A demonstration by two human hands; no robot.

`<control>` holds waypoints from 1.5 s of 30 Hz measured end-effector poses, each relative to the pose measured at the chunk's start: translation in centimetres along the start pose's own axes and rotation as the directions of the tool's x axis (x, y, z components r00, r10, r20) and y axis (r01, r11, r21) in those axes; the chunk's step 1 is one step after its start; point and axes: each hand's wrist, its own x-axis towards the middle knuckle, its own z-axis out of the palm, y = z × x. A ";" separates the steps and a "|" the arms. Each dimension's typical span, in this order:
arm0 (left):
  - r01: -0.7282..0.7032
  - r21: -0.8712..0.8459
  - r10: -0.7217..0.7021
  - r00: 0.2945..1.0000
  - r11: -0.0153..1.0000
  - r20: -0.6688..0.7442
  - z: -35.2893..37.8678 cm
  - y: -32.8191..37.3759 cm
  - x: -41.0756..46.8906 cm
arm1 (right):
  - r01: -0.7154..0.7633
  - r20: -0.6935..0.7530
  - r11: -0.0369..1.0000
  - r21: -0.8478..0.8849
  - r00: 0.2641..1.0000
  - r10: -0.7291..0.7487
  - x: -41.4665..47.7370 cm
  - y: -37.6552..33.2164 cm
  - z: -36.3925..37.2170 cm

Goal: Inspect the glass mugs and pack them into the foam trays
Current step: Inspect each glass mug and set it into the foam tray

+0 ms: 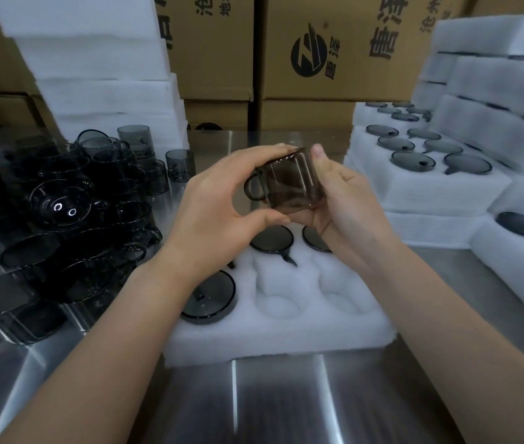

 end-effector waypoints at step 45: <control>0.171 -0.074 -0.170 0.985 0.982 0.023 0.4 -0.6 -0.1 | -0.087 0.217 0.993 0.086 0.974 0.066 0.2 0.2 -0.1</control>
